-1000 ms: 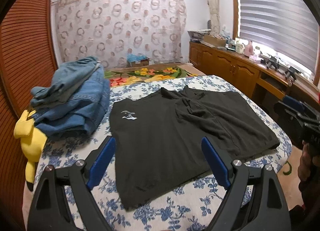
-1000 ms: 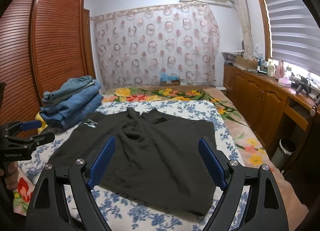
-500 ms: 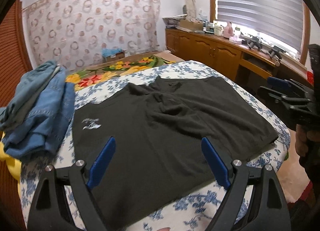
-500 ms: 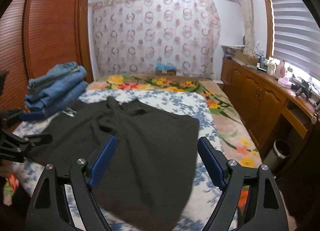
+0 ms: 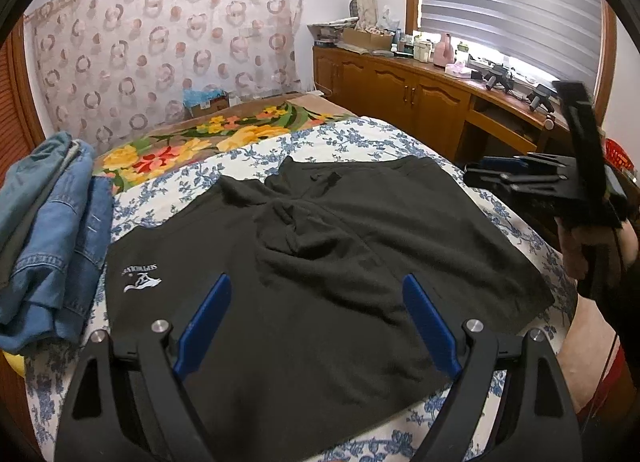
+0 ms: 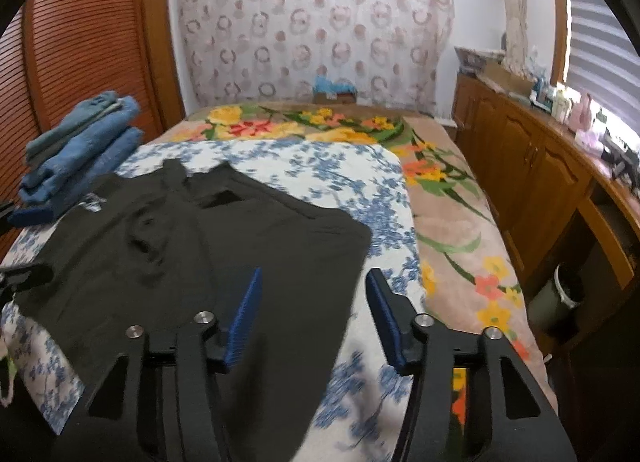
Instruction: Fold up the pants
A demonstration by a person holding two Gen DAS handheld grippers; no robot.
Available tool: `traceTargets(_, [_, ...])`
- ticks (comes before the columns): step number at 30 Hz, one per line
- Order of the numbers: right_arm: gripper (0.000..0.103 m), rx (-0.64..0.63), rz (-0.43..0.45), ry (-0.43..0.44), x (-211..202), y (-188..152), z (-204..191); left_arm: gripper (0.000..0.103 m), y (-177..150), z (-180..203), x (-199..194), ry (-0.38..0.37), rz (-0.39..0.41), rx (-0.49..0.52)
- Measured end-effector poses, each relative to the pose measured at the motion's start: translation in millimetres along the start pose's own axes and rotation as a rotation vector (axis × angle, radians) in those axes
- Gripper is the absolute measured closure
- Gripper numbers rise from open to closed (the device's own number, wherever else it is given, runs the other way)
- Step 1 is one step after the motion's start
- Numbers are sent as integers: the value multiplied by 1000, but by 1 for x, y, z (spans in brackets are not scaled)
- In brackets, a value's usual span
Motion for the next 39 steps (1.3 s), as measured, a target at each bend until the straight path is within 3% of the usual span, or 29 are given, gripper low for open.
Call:
traceTargets(6, [76, 90, -74, 7, 38, 12, 34, 15, -5, -10, 14, -1, -36, -19])
traceTargets(15, [86, 67, -155, -19, 73, 15, 40, 15, -18, -27, 35, 3, -98, -58])
traceTargets(21, [90, 35, -161, 3, 79, 20, 26, 15, -28, -35, 50, 13, -134, -71])
traceTargets(27, [103, 18, -146, 25, 74, 23, 18, 15, -36, -34, 55, 25, -145, -59])
traceTargets(32, [103, 55, -70, -87, 54, 33, 40, 15, -36, -33, 55, 26, -146, -58])
traceTargets(39, [103, 71, -128, -165, 71, 28, 54, 15, -35, -33, 55, 33, -150, -52])
Point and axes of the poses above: each gripper's, at about its wrist camera, not at the fingertips, and x roughly the way its jaws point, z to its right, y to its top, the point moved 4 cm from there along x, roughly the way its jaws point, and after that the axes turned 1 degree about -y, right-handed, at the moved point
